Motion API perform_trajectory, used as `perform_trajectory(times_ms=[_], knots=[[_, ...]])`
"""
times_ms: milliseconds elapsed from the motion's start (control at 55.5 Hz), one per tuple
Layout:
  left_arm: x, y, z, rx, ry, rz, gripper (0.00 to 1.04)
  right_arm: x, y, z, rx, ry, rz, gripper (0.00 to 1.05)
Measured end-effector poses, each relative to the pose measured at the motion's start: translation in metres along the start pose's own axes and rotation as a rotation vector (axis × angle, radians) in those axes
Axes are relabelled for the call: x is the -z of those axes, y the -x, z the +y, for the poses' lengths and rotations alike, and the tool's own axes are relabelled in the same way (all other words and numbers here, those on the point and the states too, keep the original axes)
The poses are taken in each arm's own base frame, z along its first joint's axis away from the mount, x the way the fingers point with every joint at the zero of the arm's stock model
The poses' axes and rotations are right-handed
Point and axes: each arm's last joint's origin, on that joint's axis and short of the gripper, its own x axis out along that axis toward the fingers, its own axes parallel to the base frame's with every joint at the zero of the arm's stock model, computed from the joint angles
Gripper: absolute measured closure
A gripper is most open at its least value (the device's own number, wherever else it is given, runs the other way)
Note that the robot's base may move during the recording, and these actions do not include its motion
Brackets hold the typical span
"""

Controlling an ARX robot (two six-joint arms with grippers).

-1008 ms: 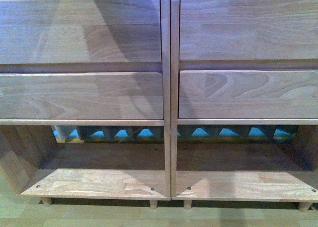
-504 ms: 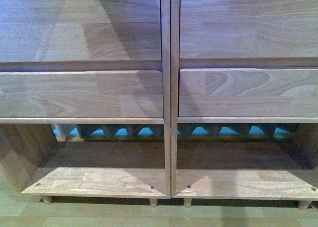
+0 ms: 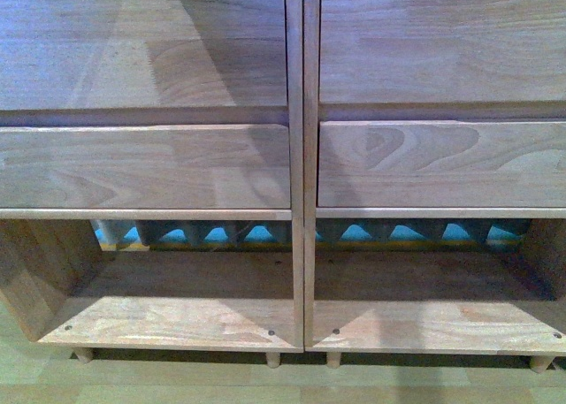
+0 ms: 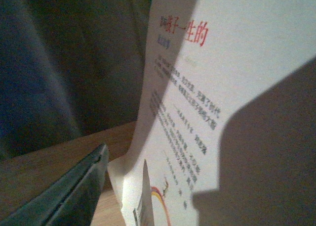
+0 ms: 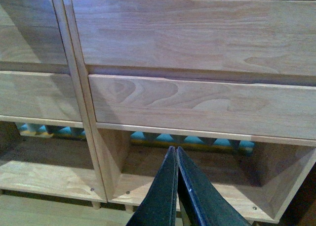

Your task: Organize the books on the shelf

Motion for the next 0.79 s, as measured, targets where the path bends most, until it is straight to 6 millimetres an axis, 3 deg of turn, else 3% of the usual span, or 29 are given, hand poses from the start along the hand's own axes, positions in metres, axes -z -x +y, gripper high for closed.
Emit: perform_trajectory(times_ms=[180,378,630,792], knots=[[0.000,0.010,0.000,0.015,0.000,-0.003,0.07,0.005,0.003,0.000,0.000,0.000,0.005,1.02],[-0.022,0.045,-0.009,0.051,-0.008,-0.045,0.07,0.009,0.007,0.000,0.000,-0.002,-0.017,1.02],[-0.029,0.079,-0.021,0.075,0.005,-0.043,0.07,0.012,0.019,0.000,0.001,-0.003,-0.013,1.02],[-0.043,0.119,-0.029,0.078,0.032,-0.066,0.07,0.012,0.019,0.000,0.000,-0.003,-0.011,1.02]])
